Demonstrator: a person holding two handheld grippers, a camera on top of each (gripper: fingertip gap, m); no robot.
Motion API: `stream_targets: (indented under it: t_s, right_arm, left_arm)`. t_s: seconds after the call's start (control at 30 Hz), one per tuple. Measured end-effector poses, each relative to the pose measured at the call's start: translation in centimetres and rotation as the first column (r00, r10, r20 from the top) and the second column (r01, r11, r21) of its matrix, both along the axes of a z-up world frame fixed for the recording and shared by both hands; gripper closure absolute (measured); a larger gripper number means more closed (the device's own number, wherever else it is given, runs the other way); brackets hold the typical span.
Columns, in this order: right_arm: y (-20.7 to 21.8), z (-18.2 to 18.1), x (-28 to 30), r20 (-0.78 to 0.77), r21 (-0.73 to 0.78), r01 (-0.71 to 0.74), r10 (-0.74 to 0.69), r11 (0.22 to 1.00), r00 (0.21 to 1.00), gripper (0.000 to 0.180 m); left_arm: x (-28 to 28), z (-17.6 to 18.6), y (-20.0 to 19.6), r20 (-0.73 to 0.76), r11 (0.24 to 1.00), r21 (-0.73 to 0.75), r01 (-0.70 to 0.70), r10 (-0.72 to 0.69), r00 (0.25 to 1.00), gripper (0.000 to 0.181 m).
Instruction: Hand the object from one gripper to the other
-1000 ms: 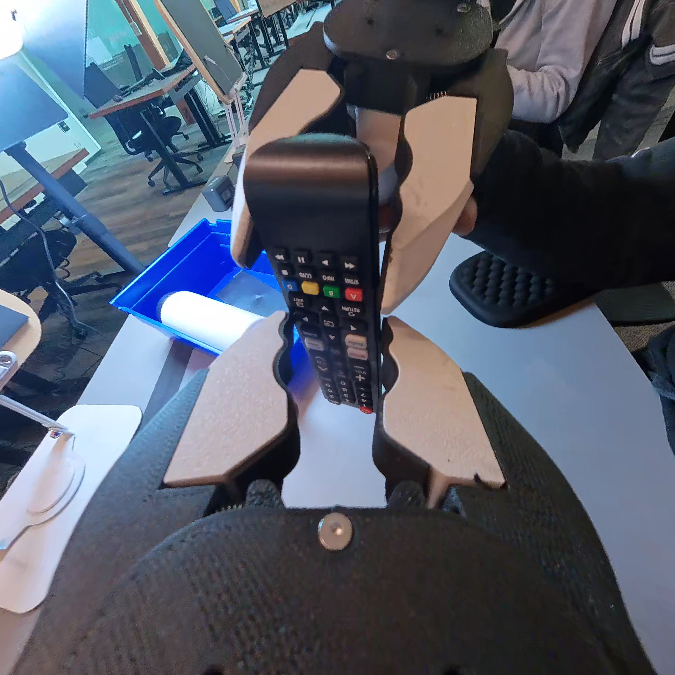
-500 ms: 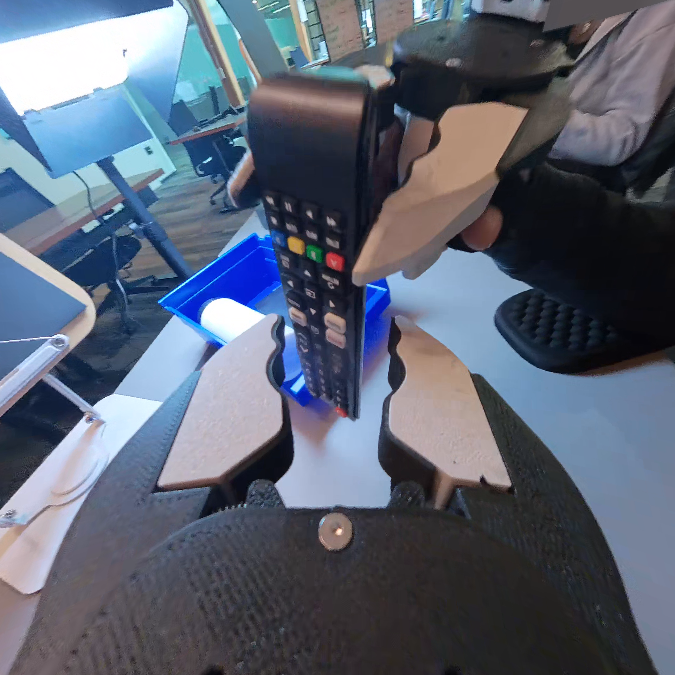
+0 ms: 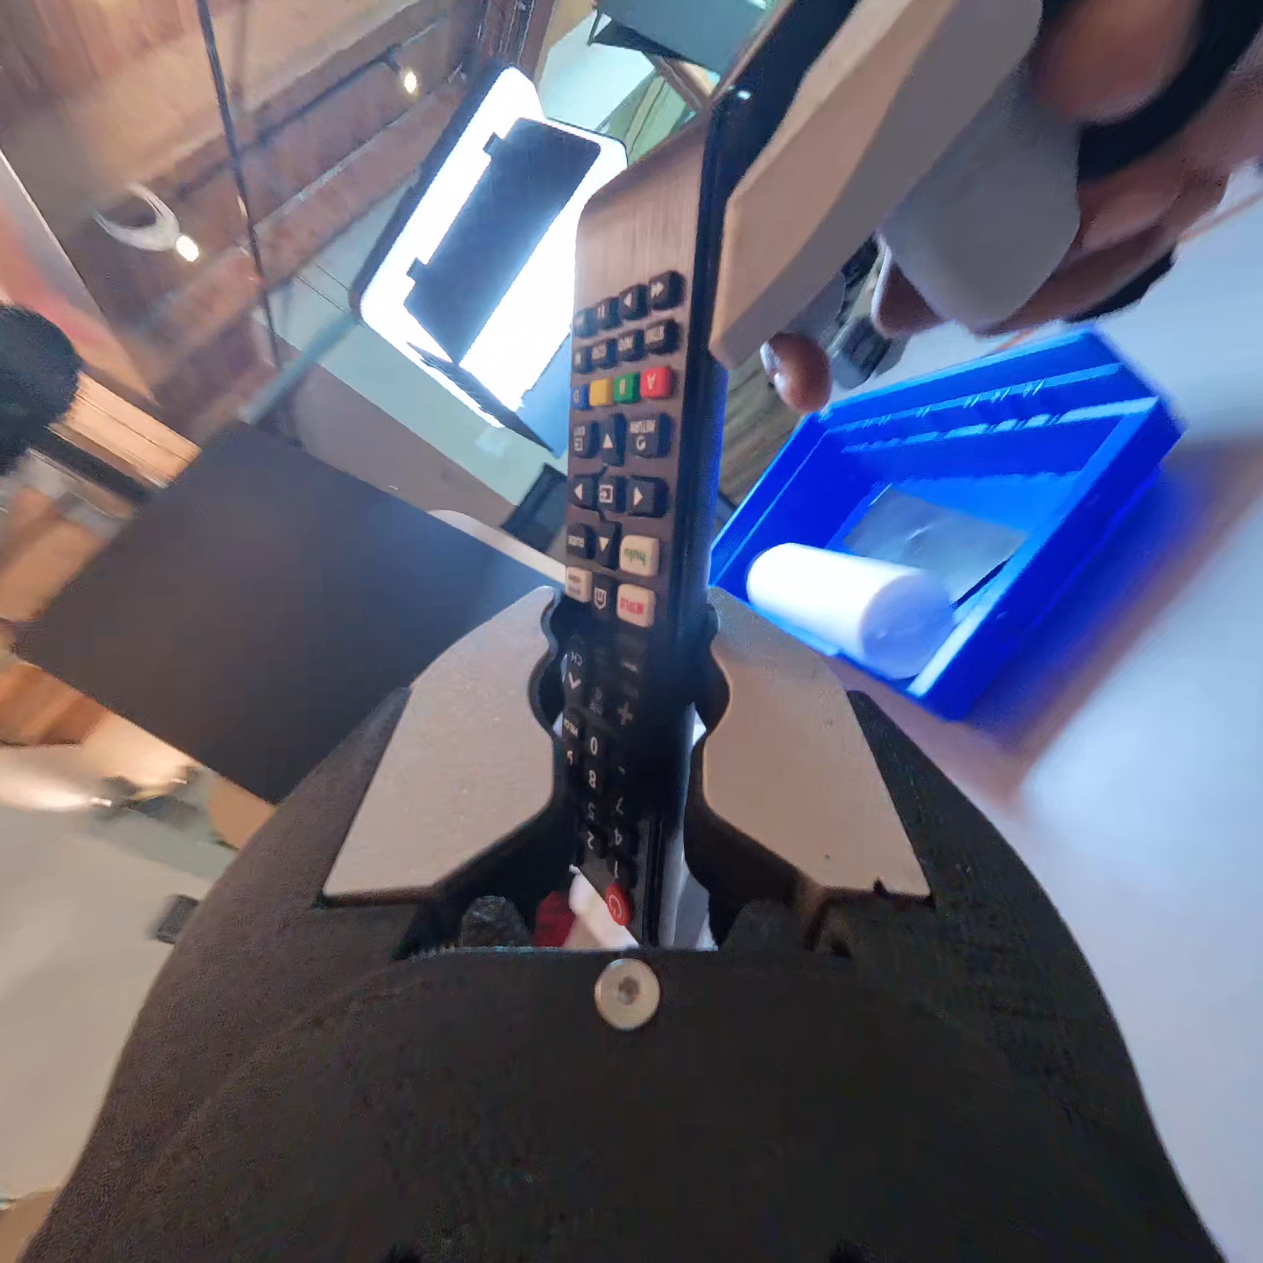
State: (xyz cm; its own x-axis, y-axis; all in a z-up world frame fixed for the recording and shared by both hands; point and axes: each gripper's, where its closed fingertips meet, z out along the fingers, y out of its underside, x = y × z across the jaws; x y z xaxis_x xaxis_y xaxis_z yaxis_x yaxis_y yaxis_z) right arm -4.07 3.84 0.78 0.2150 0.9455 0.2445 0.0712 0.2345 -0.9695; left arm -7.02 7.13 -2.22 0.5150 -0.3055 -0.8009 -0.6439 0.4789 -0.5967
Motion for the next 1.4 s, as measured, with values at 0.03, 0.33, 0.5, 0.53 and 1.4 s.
stream_targets:
  t_s: [0.03,0.33,0.5,0.53,1.4]
  right_arm:
    - [0.1,-0.6,0.0,0.035,-0.020,-0.011,0.012,1.000,0.999,0.128]
    - [1.2,-3.6,-0.8,0.119,-0.075,-0.019,0.028,0.997,0.992,0.126]
    - [1.6,-4.6,-1.0,0.165,-0.025,-0.003,0.008,1.000,0.986,0.127]
    - [1.6,-4.8,-1.0,0.177,0.008,0.001,-0.002,1.000,0.984,0.127]
    - [3.2,-7.8,-0.7,0.257,0.012,0.011,-0.014,1.000,0.966,0.125]
  left_arm:
    - [-0.3,-0.2,0.1,-0.040,1.000,0.027,-0.007,0.008,0.999,0.146]
    - [-0.6,-3.5,1.0,-0.152,0.996,-0.080,0.025,-0.037,0.988,0.146]
    - [-1.1,-4.0,1.5,-0.129,0.993,-0.107,0.042,-0.056,0.990,0.145]
    - [-1.3,-4.0,1.6,-0.135,0.994,-0.102,0.033,-0.046,0.990,0.144]
    - [-2.8,-5.2,2.9,-0.220,0.993,-0.085,-0.080,0.059,0.974,0.136]
